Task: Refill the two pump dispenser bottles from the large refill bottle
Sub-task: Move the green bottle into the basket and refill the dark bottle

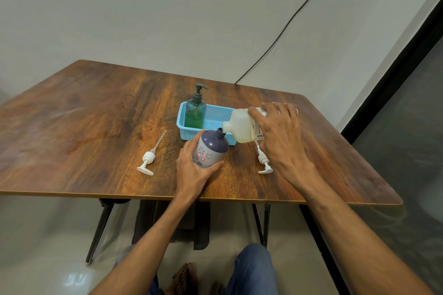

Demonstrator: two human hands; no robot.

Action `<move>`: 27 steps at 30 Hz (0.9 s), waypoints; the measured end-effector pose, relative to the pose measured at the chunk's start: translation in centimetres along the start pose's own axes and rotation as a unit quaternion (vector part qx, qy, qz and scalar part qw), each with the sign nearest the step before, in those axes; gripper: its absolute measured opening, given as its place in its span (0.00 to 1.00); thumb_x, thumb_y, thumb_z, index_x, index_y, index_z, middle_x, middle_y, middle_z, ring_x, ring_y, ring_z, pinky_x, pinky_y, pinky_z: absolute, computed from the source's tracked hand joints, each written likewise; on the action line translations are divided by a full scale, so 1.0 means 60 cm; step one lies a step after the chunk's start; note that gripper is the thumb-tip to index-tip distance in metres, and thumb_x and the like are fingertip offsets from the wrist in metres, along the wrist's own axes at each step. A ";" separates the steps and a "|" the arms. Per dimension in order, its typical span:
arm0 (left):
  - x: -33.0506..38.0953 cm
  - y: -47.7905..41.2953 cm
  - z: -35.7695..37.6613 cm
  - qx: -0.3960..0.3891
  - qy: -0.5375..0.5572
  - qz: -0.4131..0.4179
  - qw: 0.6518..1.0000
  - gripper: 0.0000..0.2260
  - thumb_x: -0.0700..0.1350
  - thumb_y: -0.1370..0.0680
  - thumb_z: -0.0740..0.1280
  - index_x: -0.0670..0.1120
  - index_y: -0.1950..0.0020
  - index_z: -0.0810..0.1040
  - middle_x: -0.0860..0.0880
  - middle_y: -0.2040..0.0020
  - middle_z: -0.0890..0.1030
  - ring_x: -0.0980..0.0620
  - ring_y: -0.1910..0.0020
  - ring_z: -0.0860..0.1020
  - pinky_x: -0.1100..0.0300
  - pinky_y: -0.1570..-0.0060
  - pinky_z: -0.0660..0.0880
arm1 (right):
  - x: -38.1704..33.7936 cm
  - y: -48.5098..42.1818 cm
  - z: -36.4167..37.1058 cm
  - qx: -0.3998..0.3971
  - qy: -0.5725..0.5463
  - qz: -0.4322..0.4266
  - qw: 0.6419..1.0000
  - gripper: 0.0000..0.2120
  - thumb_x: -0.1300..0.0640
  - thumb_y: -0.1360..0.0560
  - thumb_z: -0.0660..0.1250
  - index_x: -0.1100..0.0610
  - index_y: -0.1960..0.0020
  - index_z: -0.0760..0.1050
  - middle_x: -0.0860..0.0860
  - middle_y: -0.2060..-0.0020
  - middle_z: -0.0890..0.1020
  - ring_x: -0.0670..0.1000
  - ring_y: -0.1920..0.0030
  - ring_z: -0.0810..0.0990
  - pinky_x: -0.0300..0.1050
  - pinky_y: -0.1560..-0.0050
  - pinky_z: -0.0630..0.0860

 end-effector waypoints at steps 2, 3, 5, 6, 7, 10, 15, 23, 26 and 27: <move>0.000 0.000 -0.001 0.001 0.000 0.000 1.000 0.42 0.62 0.36 0.78 0.52 0.25 0.69 0.52 0.31 0.76 0.53 0.32 0.75 0.45 0.32 0.75 | 0.000 -0.001 0.001 0.000 -0.001 0.000 1.000 0.34 0.58 0.37 0.80 0.53 0.33 0.73 0.60 0.38 0.78 0.63 0.38 0.74 0.60 0.40 0.69; 0.000 0.000 -0.001 0.001 -0.001 0.000 1.000 0.43 0.62 0.36 0.78 0.51 0.25 0.69 0.51 0.31 0.76 0.53 0.32 0.75 0.45 0.33 0.75 | 0.000 -0.001 0.002 -0.001 -0.001 0.000 1.000 0.34 0.58 0.36 0.80 0.53 0.32 0.73 0.60 0.38 0.78 0.63 0.37 0.73 0.60 0.40 0.69; 0.000 0.000 0.000 0.000 -0.001 0.000 1.000 0.43 0.62 0.36 0.78 0.50 0.24 0.70 0.51 0.30 0.76 0.52 0.32 0.75 0.45 0.32 0.75 | 0.001 -0.002 0.003 -0.002 -0.002 0.001 1.000 0.34 0.58 0.36 0.79 0.52 0.32 0.73 0.60 0.38 0.78 0.63 0.37 0.73 0.59 0.40 0.70; 0.000 0.000 -0.001 -0.001 -0.001 -0.001 1.000 0.43 0.62 0.36 0.78 0.50 0.24 0.70 0.51 0.30 0.76 0.52 0.32 0.75 0.45 0.32 0.75 | 0.001 -0.002 0.004 -0.001 -0.002 0.000 1.000 0.34 0.58 0.36 0.79 0.52 0.33 0.73 0.59 0.38 0.78 0.63 0.37 0.73 0.59 0.40 0.70; 0.001 0.000 -0.001 -0.001 0.000 -0.001 1.000 0.43 0.62 0.36 0.78 0.50 0.24 0.70 0.51 0.30 0.76 0.53 0.32 0.75 0.45 0.32 0.75 | 0.001 -0.003 0.004 0.000 -0.001 0.000 1.000 0.34 0.58 0.36 0.80 0.52 0.33 0.73 0.59 0.38 0.78 0.63 0.37 0.73 0.59 0.40 0.70; 0.000 0.000 -0.001 -0.002 -0.001 -0.003 1.000 0.43 0.62 0.36 0.78 0.49 0.24 0.70 0.51 0.31 0.76 0.53 0.32 0.75 0.44 0.33 0.76 | 0.002 -0.004 0.005 0.003 0.007 -0.004 1.000 0.34 0.57 0.36 0.80 0.52 0.33 0.73 0.59 0.38 0.78 0.62 0.38 0.73 0.58 0.41 0.69; 0.005 0.000 0.000 -0.004 0.006 0.002 1.000 0.43 0.62 0.36 0.78 0.49 0.25 0.70 0.51 0.31 0.77 0.53 0.32 0.75 0.45 0.33 0.76 | 0.000 -0.005 0.004 0.010 0.012 -0.008 1.000 0.34 0.57 0.37 0.80 0.52 0.34 0.74 0.59 0.40 0.79 0.62 0.39 0.75 0.58 0.42 0.70; 0.005 0.002 -0.001 0.000 0.009 -0.002 1.000 0.43 0.62 0.36 0.78 0.49 0.25 0.71 0.50 0.31 0.77 0.53 0.33 0.75 0.45 0.32 0.75 | 0.000 -0.009 0.007 0.011 0.016 -0.011 1.000 0.33 0.57 0.36 0.80 0.51 0.34 0.73 0.59 0.39 0.78 0.62 0.39 0.74 0.58 0.41 0.70; 0.006 0.002 -0.001 -0.001 0.009 -0.003 1.000 0.43 0.62 0.36 0.77 0.49 0.24 0.70 0.50 0.31 0.77 0.53 0.33 0.75 0.45 0.32 0.75 | 0.001 -0.011 0.007 0.016 0.018 -0.012 1.000 0.33 0.57 0.36 0.80 0.51 0.34 0.73 0.58 0.40 0.78 0.62 0.39 0.74 0.58 0.41 0.70; 0.006 0.002 -0.001 -0.001 0.009 -0.003 1.000 0.43 0.62 0.36 0.77 0.49 0.24 0.70 0.50 0.31 0.77 0.53 0.32 0.75 0.45 0.32 0.75 | 0.001 -0.011 0.007 0.018 0.018 -0.012 1.000 0.33 0.57 0.36 0.80 0.51 0.34 0.73 0.58 0.40 0.78 0.62 0.39 0.74 0.58 0.42 0.71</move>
Point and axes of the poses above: each hand's wrist, its own y-axis away from the middle knuckle, its own z-axis out of the palm, x = y × z, the point moved 9 cm from there along -y, towards the middle knuckle
